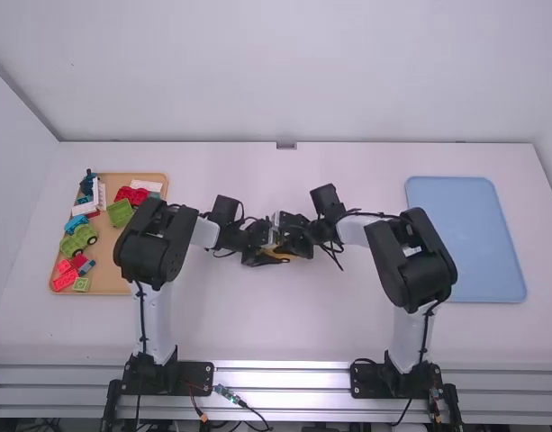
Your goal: Assemble lego blocks to make yellow taxi
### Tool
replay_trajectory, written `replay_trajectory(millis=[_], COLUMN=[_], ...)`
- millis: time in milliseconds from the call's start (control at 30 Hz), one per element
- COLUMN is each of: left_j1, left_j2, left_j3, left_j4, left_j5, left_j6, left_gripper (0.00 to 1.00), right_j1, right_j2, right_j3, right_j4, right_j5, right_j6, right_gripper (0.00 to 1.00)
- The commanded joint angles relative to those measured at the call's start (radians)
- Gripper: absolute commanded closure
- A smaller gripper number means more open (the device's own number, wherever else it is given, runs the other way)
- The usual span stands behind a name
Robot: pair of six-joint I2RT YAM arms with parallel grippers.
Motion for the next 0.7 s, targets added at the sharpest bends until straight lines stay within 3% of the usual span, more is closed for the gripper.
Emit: replay_trajectory(millis=[0,167,667], left_j1=[-0.019,-0.019,-0.019], left_j2=[0.016,0.016,0.016], left_j3=[-0.020,-0.020,-0.020], left_j4=[-0.010,-0.010,-0.012], left_j5=[-0.039,-0.039,-0.039], left_j6=[0.040,0.040,0.040], left_gripper=[0.98,0.98,0.98], right_j1=[-0.002,-0.002,-0.002], right_j2=[0.070,0.070,0.024], right_j3=[-0.011,-0.011,-0.012], right_j4=[-0.018,-0.016,-0.041], right_j5=[0.179,0.179,0.178], right_j6=[0.040,0.040,0.034], right_gripper=[0.77,0.68,0.65])
